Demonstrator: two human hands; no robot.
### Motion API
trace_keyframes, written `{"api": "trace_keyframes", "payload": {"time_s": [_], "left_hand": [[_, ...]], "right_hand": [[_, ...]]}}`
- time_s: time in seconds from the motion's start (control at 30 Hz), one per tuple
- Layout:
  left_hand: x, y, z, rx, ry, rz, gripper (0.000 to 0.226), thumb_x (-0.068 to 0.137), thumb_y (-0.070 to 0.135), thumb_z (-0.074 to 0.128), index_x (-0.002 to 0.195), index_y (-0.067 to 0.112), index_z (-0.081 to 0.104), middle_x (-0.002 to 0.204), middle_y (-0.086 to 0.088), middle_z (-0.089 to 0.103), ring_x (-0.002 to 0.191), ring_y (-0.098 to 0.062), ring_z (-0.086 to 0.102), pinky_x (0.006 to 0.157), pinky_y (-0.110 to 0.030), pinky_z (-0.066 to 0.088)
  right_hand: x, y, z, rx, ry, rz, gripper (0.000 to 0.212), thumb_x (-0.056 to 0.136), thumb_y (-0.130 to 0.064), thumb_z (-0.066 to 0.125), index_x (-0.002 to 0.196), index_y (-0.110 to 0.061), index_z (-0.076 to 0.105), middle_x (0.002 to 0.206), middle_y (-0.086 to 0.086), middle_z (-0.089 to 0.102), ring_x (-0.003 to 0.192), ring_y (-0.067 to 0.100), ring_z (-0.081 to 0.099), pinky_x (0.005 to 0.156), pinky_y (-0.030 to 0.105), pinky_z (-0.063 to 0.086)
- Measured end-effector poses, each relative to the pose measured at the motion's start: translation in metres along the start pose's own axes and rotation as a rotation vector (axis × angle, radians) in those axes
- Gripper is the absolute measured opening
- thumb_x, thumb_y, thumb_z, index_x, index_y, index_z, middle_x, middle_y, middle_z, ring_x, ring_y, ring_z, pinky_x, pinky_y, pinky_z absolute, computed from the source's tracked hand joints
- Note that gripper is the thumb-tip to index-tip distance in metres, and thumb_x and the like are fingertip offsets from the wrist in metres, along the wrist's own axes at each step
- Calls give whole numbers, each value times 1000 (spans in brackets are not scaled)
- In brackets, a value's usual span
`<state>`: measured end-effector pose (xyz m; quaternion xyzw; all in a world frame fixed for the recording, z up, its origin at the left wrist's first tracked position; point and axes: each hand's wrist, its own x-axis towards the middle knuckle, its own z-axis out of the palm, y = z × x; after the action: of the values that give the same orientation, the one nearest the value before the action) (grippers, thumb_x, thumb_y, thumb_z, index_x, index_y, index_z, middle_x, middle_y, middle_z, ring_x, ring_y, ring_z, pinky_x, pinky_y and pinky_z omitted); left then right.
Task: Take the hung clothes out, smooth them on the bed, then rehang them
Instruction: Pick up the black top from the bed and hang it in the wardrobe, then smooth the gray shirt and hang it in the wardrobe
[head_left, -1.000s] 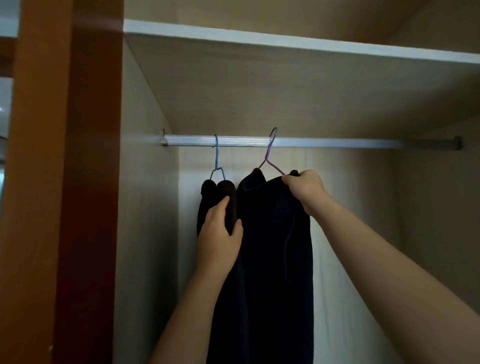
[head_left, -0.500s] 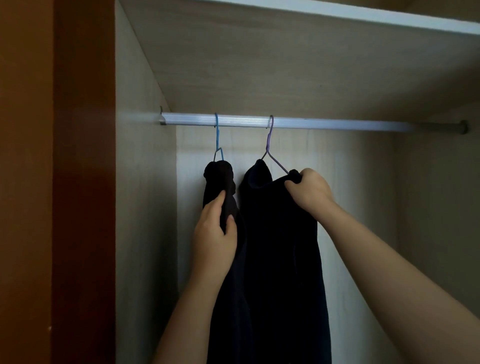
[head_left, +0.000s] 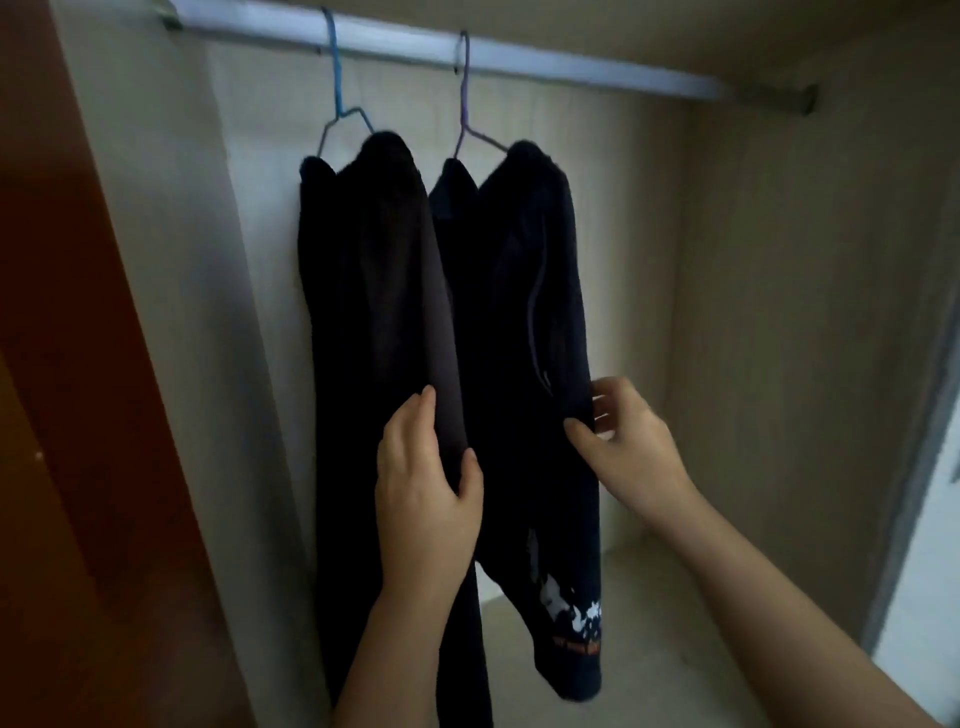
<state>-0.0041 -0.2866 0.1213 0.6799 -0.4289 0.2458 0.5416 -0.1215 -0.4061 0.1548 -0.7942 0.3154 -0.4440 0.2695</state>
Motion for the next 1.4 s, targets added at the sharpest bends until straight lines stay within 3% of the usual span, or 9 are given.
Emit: {"api": "trace_keyframes", "payload": {"time_s": [0.07,0.33,0.47,0.6,0.73,0.83,0.97,1.17,1.4], "left_hand": [[-26,-4,3,45,4,22,53,81,13,62,131,10,42,133,-14,47,122,-26,46,96,-31,40],[-113,-10,-10,-106,-104,162,34,79,7,57,112,8,50,123,-18,53,111,-30,53,89,-40,49],[-182,-28,-29,-290,-445,165,29,81,15,49,109,8,51,116,-13,58,111,-20,51,95,-25,40],[-259,-64,-62,-325,-980,-53,26,88,15,52,113,9,56,113,-4,57,106,-11,54,88,-11,33],[-325,-95,-93,-225,-1388,-160,29,91,15,49,120,14,54,122,0,55,112,-12,53,84,-15,37],[-369,-106,-115,-168,-1563,-274,29,92,15,48,120,14,53,121,-3,58,109,-15,55,87,-21,41],[-421,-118,-139,-91,-1704,-423,25,93,14,47,115,12,56,115,-8,61,98,-18,56,78,-24,42],[-477,-140,-166,119,-1892,-462,22,91,12,47,111,9,57,113,-13,61,96,-23,56,81,-32,46],[-493,-126,-189,188,-1910,-322,20,90,10,49,108,7,58,108,-15,63,97,-28,59,80,-34,46]], "right_hand": [[-34,16,6,-33,-41,85,31,85,-20,58,114,-14,49,105,1,60,86,17,59,70,23,43],[-190,72,30,-213,-125,568,44,88,-24,56,129,-12,46,119,7,59,98,19,57,78,21,36],[-296,88,33,-285,-148,862,41,87,-23,56,126,-12,50,120,8,62,108,24,59,81,23,40],[-418,85,34,-340,-146,1154,43,89,-25,55,129,-9,48,126,10,59,114,26,56,91,28,42],[-534,65,29,-289,-122,1402,46,90,-25,53,133,-12,44,130,7,56,117,26,54,95,29,41],[-607,47,21,-272,-52,1562,43,89,-23,55,130,-11,47,126,9,59,114,26,55,91,29,42],[-685,28,20,-237,75,1728,39,89,-15,56,125,-3,51,118,17,62,96,27,58,80,29,41],[-785,-7,47,-165,208,1993,35,87,-13,51,117,3,57,112,21,64,102,36,61,84,36,46],[-843,-52,59,-21,235,2038,40,89,-18,51,125,-1,52,121,17,61,109,31,59,89,32,45]]}}
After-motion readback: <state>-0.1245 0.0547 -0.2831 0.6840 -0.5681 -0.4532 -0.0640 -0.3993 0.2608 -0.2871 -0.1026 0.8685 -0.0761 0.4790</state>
